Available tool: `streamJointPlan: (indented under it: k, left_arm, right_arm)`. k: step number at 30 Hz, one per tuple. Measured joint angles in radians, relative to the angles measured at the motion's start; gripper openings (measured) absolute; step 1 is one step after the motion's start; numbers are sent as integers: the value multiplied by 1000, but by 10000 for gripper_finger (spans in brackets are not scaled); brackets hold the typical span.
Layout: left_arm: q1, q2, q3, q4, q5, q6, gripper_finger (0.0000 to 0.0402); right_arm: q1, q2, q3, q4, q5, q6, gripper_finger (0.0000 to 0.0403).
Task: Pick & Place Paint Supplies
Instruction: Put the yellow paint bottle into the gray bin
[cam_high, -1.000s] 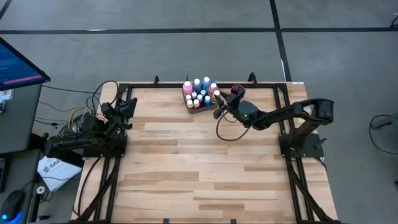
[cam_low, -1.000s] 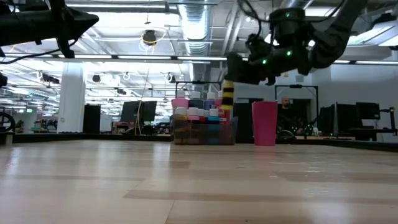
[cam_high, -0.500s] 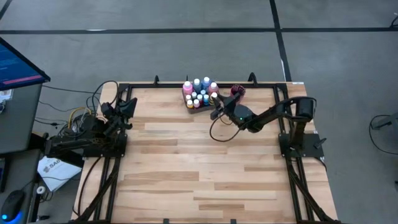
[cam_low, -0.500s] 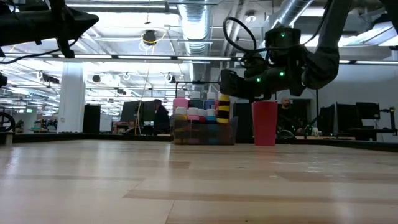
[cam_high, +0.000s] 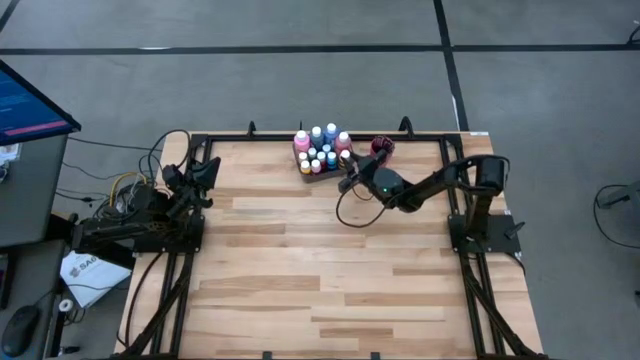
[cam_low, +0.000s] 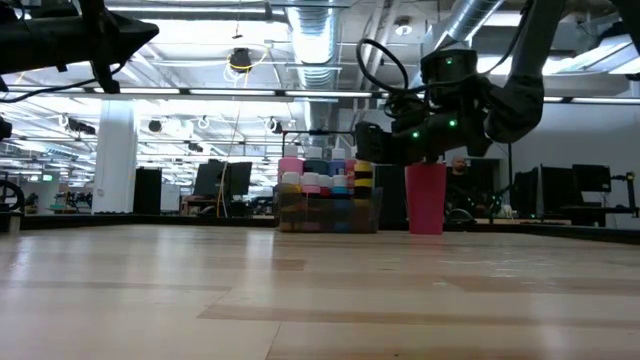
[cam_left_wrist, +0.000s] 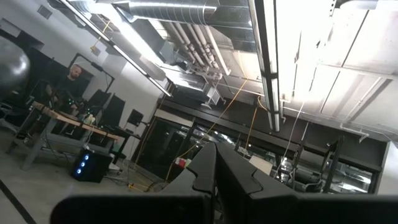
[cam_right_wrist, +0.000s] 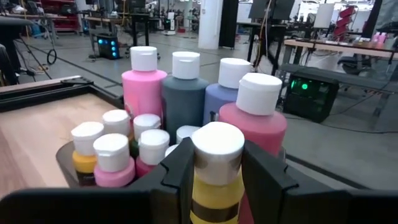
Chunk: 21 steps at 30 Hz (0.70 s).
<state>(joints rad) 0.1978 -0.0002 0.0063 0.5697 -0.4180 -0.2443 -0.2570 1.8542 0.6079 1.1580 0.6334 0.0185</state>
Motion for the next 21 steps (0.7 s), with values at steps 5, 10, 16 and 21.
streamJointPlan:
  k: [5, 10, 16, 21]
  left_arm:
    - [0, 0, 0, 0, 0, 0, 2]
    - [0, 0, 0, 0, 0, 0, 2]
    - [0, 0, 0, 0, 0, 0, 2]
    - [0, 0, 0, 0, 0, 0, 2]
  right_arm:
    - [-7, 0, 15, -42, -3, 30, 103]
    - [0, 13, 32, -113, -5, 61, 103]
    - [-4, 35, 53, -128, -10, 62, 118]
    - [-13, 62, 69, -140, -10, 122, 162]
